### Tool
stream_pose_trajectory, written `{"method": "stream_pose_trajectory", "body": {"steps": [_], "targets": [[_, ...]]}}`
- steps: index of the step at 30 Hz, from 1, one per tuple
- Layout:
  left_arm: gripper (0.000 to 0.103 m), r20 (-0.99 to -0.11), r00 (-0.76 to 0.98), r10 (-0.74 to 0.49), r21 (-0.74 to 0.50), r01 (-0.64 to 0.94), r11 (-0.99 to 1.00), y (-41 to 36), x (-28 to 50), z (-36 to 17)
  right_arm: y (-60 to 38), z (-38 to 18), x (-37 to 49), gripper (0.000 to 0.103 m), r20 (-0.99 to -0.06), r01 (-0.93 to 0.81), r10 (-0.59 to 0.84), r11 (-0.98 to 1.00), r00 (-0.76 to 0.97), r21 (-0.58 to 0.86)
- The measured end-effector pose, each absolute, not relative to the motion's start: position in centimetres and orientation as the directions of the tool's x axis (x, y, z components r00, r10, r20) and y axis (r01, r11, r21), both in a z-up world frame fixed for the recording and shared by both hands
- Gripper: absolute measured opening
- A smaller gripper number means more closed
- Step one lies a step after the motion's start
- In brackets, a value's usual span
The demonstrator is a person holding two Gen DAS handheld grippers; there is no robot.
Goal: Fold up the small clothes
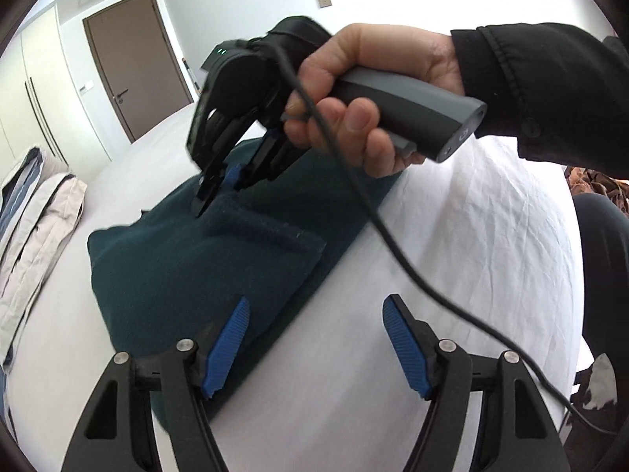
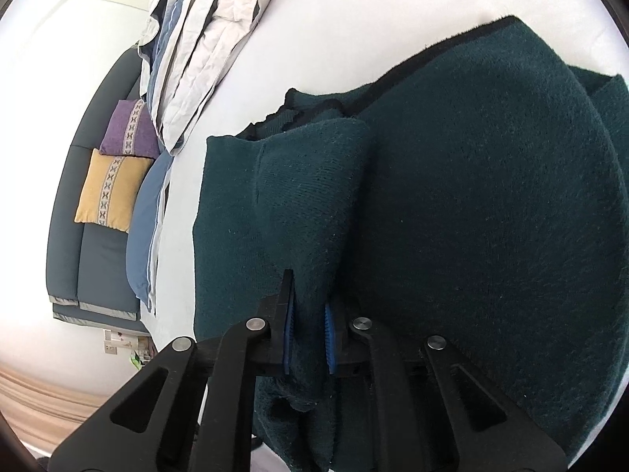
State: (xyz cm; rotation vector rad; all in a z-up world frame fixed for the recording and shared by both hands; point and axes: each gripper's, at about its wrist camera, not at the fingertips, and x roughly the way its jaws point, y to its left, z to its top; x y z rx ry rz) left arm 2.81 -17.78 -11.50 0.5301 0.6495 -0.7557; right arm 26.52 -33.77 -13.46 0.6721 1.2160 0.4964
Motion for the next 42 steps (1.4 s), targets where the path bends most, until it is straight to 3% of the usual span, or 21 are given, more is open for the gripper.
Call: {"method": "stream_pose_trajectory", "body": {"steps": [8, 19, 27, 34, 42], "targets": [[0.073, -0.697, 0.544, -0.467, -0.041, 0.620, 0.783, -10.1, 6.9, -9.1, -36.4, -11.8, 25.9, 0.010, -0.700, 0.001, 0.637, 0.739, 0.321, 0.673], [0.073, -0.641, 0.572, -0.512, -0.160, 0.553, 0.818, -11.8, 13.4, -6.2, -43.6, -9.8, 24.1, 0.010, -0.737, 0.053, 0.560, 0.782, 0.379, 0.621], [0.073, -0.646, 0.555, -0.525, -0.185, 0.553, 0.812, -14.7, 15.7, -6.0, -47.9, -9.5, 22.1, 0.010, -0.743, 0.084, 0.537, 0.786, 0.399, 0.613], [0.073, -0.691, 0.521, -0.501, -0.221, 0.508, 0.832, -15.6, 16.1, -8.9, -49.2, -11.3, 22.4, 0.010, -0.744, 0.124, 0.528, 0.776, 0.410, 0.619], [0.073, -0.682, 0.541, -0.492, -0.180, 0.528, 0.830, -16.0, 15.6, -9.0, -50.0, -11.6, 21.3, 0.010, -0.739, 0.121, 0.527, 0.774, 0.420, 0.621]]}}
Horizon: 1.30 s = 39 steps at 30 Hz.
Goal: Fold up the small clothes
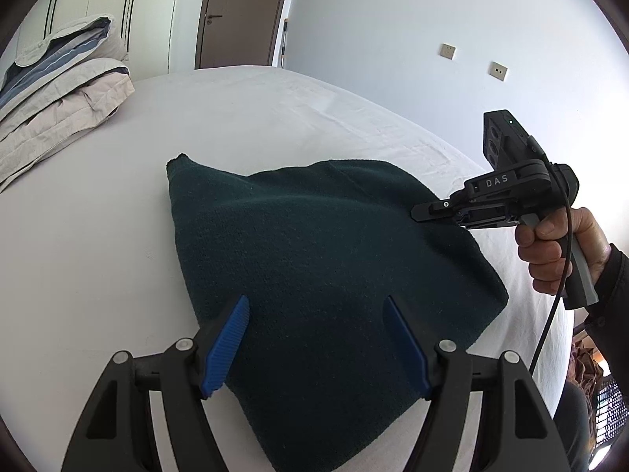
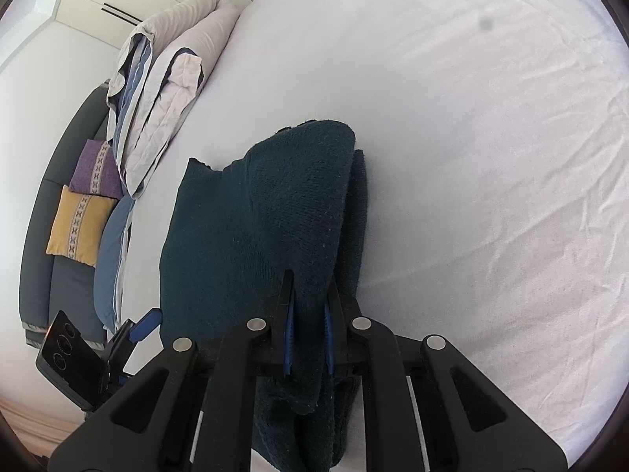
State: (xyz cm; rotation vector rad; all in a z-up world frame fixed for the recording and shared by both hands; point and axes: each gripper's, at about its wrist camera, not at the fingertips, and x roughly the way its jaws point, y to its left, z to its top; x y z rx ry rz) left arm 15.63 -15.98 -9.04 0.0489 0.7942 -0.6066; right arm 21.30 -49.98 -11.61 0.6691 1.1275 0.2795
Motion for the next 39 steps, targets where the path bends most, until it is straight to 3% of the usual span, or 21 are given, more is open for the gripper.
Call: {"method": "stream_pose_trajectory", "body": {"steps": [13, 15, 16, 19, 21, 23, 29, 32, 33, 35, 37, 39], "targets": [[0.074, -0.702, 0.554, -0.446, -0.108, 0.537, 0.837, -16.9, 16.7, -9.9, -51.4, -13.6, 19.5, 0.011, -0.702, 0.175, 0.539, 0.722, 0.465, 0.670], [0.078, -0.730, 0.541, -0.418, -0.078, 0.541, 0.837, -17.6, 17.2, -10.9, -52.0, -14.3, 19.6, 0.019, -0.704, 0.194, 0.527, 0.718, 0.476, 0.669], [0.081, -0.734, 0.545, -0.406, -0.059, 0.544, 0.837, -17.8, 17.2, -11.1, -52.3, -14.6, 19.6, 0.031, -0.693, 0.203, 0.541, 0.699, 0.477, 0.685], [0.087, -0.737, 0.543, -0.402, -0.048, 0.551, 0.833, -18.1, 17.3, -11.3, -53.1, -13.3, 18.7, 0.042, -0.715, 0.249, 0.490, 0.709, 0.498, 0.660], [0.089, -0.737, 0.540, -0.407, -0.060, 0.547, 0.835, -18.2, 17.4, -11.5, -52.9, -10.6, 17.2, 0.046, -0.749, 0.241, 0.368, 0.789, 0.551, 0.564], [0.089, -0.734, 0.542, -0.409, -0.067, 0.542, 0.838, -18.2, 17.4, -11.6, -51.7, -8.3, 15.5, 0.046, -0.715, 0.168, 0.380, 0.807, 0.588, 0.567], [0.089, -0.733, 0.545, -0.407, -0.072, 0.533, 0.843, -18.3, 17.2, -11.7, -46.6, -6.5, 13.6, 0.043, -0.607, -0.033, 0.573, 0.741, 0.551, 0.670], [0.089, -0.736, 0.537, -0.413, -0.082, 0.536, 0.841, -18.1, 17.3, -11.7, -45.5, -9.4, 13.9, 0.043, -0.690, 0.025, 0.533, 0.783, 0.489, 0.622], [0.089, -0.734, 0.532, -0.423, -0.094, 0.537, 0.838, -18.0, 17.3, -11.7, -45.8, -10.9, 13.9, 0.039, -0.710, 0.059, 0.520, 0.786, 0.475, 0.615], [0.089, -0.730, 0.526, -0.436, -0.110, 0.539, 0.835, -17.8, 17.3, -11.7, -47.8, -13.1, 13.1, 0.013, -0.643, 0.084, 0.564, 0.714, 0.519, 0.695], [0.088, -0.725, 0.523, -0.448, -0.119, 0.545, 0.830, -17.6, 17.2, -11.5, -49.8, -14.4, 12.2, 0.009, -0.560, 0.117, 0.614, 0.610, 0.556, 0.784], [0.085, -0.714, 0.521, -0.468, -0.153, 0.535, 0.831, -17.0, 17.1, -10.7, -50.3, -13.7, 11.2, 0.009, -0.573, 0.122, 0.576, 0.635, 0.583, 0.763]]}}
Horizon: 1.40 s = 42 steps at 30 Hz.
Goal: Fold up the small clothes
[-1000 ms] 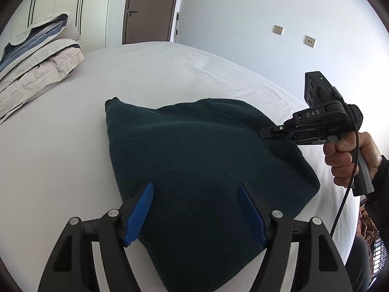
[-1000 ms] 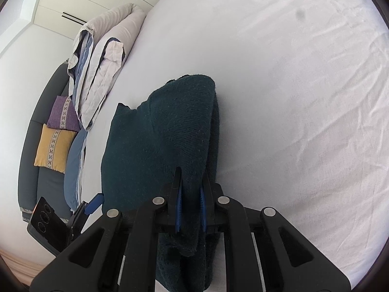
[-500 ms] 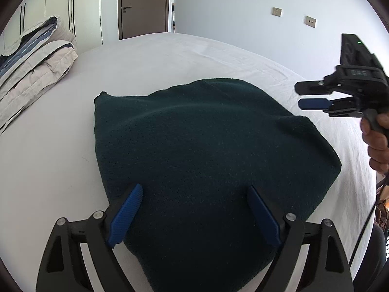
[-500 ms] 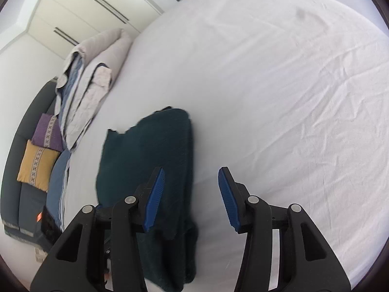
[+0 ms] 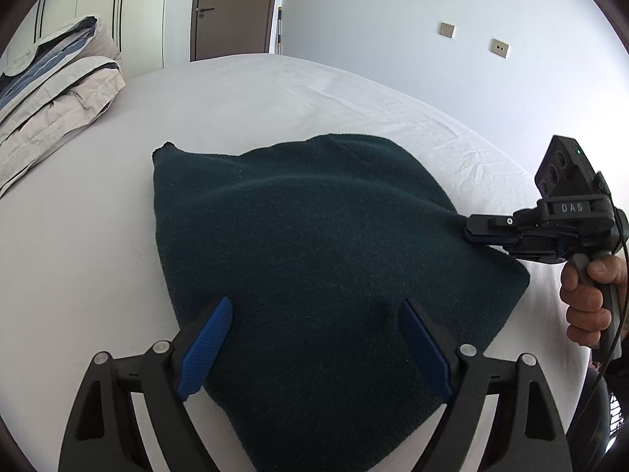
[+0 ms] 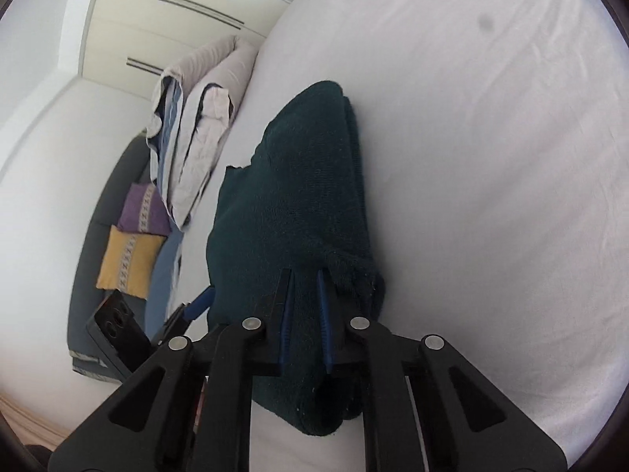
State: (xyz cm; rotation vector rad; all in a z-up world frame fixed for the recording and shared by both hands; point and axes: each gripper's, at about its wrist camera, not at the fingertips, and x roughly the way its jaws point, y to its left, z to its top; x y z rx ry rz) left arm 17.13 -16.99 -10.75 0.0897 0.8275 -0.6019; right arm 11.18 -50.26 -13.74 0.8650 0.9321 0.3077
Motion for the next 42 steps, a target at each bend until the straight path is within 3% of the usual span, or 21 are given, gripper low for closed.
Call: {"method": "stream_pose_trajectory", "body": {"steps": [2, 7, 9, 12, 14, 18, 22, 24, 26, 28, 31, 35, 39, 42], "targets": [[0.074, -0.695, 0.523, -0.493, -0.214, 0.505, 0.836, -15.8, 17.5, -9.4, -49.9, -12.1, 10.6, 0.014, -0.604, 0.123, 0.528, 0.684, 0.597, 0.719], [0.073, -0.647, 0.542, -0.537, -0.306, 0.461, 0.833, -14.3, 19.6, -7.2, -46.4, -8.2, 10.5, 0.022, -0.523, -0.051, 0.630, 0.665, 0.574, 0.745], [0.073, -0.650, 0.538, -0.537, -0.318, 0.449, 0.835, -14.6, 20.9, -7.4, -44.9, -8.7, 11.1, 0.029, -0.555, -0.065, 0.639, 0.685, 0.533, 0.726], [0.071, -0.714, 0.446, -0.540, -0.383, 0.398, 0.834, -15.1, 23.2, -10.2, -45.9, -13.2, 12.0, 0.030, -0.624, 0.073, 0.612, 0.683, 0.486, 0.727], [0.070, -0.715, 0.453, -0.533, -0.371, 0.400, 0.838, -15.2, 23.4, -11.1, -47.5, -15.3, 11.5, 0.021, -0.538, 0.089, 0.667, 0.583, 0.515, 0.808], [0.070, -0.723, 0.466, -0.510, -0.320, 0.428, 0.845, -15.8, 22.9, -11.0, -47.3, -14.0, 11.0, 0.025, -0.563, 0.076, 0.641, 0.622, 0.521, 0.779], [0.063, -0.686, 0.481, -0.545, -0.379, 0.403, 0.833, -14.9, 23.1, -9.2, -47.6, -10.9, 12.8, 0.026, -0.497, 0.016, 0.649, 0.599, 0.576, 0.801], [0.063, -0.675, 0.490, -0.551, -0.377, 0.413, 0.829, -15.3, 23.4, -8.3, -47.6, -10.4, 14.8, 0.031, -0.519, 0.023, 0.625, 0.626, 0.583, 0.779], [0.063, -0.704, 0.480, -0.523, -0.343, 0.415, 0.842, -16.3, 24.6, -8.7, -47.5, -11.2, 17.2, 0.047, -0.550, 0.052, 0.617, 0.637, 0.563, 0.769], [0.063, -0.748, 0.444, -0.494, -0.323, 0.406, 0.855, -16.9, 25.8, -10.3, -47.8, -13.5, 19.0, 0.045, -0.580, 0.100, 0.611, 0.637, 0.538, 0.764], [0.063, -0.768, 0.438, -0.467, -0.283, 0.422, 0.861, -17.8, 26.4, -11.3, -48.7, -14.7, 19.8, 0.042, -0.532, 0.101, 0.629, 0.588, 0.567, 0.802], [0.063, -0.774, 0.418, -0.475, -0.301, 0.418, 0.857, -17.7, 26.8, -11.5, -48.1, -12.6, 20.7, 0.046, -0.577, 0.096, 0.596, 0.644, 0.559, 0.759], [0.063, -0.779, 0.423, -0.463, -0.284, 0.420, 0.862, -17.8, 26.7, -11.7, -48.1, -9.8, 22.4, 0.047, -0.544, 0.050, 0.597, 0.645, 0.590, 0.762], [0.063, -0.784, 0.427, -0.451, -0.272, 0.417, 0.867, -18.1, 26.7, -11.7, -47.5, -11.0, 25.2, 0.047, -0.606, 0.094, 0.583, 0.674, 0.542, 0.732]]}}
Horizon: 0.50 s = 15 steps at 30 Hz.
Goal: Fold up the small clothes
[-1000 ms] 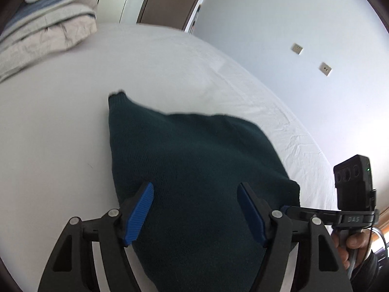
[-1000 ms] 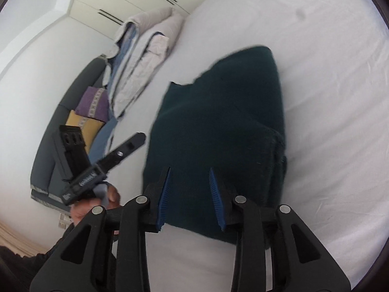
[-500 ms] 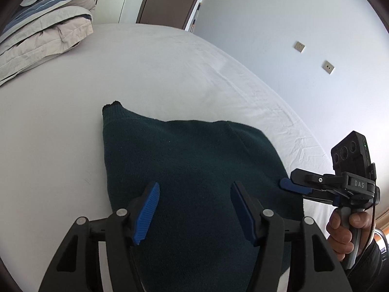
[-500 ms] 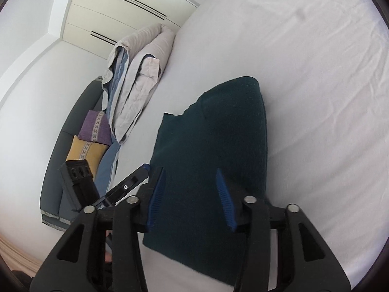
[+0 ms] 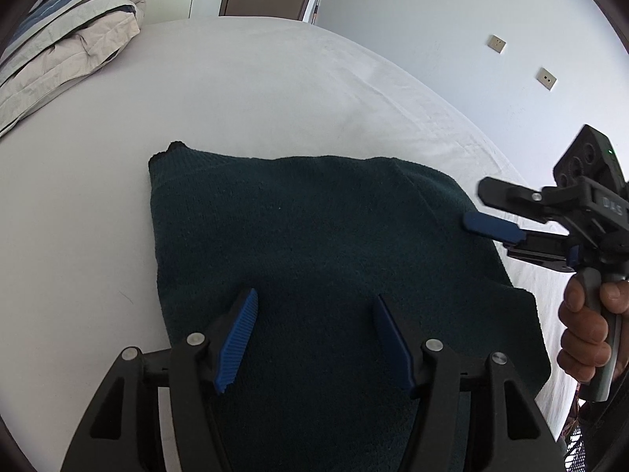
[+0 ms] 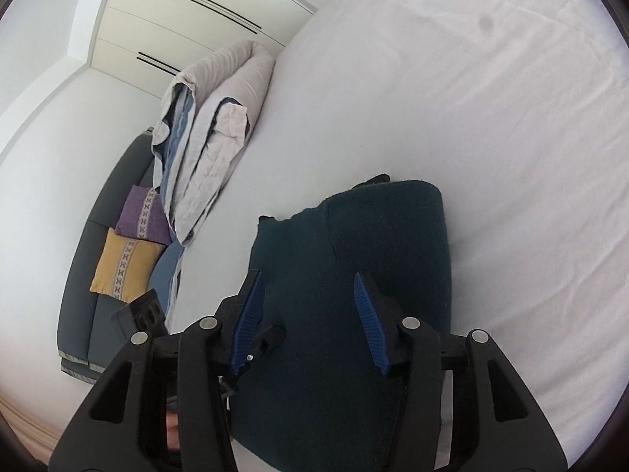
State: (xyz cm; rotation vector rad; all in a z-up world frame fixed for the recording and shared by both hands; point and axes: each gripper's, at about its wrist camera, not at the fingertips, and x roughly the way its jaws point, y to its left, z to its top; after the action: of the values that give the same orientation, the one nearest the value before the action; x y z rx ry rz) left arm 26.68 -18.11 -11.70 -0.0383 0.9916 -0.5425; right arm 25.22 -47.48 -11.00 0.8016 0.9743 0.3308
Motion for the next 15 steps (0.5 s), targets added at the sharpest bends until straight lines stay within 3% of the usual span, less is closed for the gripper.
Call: {"method": "stream_pose_trajectory", "body": {"steps": [2, 15], "targets": [[0.063, -0.784, 0.429, -0.449, -0.271, 0.415, 0.868, -18.1, 26.6, -11.8, -47.0, -12.8, 26.7, 0.045, -0.643, 0.123, 0.571, 0.692, 0.510, 0.712], [0.063, -0.782, 0.437, -0.445, -0.264, 0.415, 0.871, -18.3, 26.5, -12.0, -48.1, -15.0, 26.3, 0.042, -0.522, 0.036, 0.610, 0.630, 0.596, 0.776]]}}
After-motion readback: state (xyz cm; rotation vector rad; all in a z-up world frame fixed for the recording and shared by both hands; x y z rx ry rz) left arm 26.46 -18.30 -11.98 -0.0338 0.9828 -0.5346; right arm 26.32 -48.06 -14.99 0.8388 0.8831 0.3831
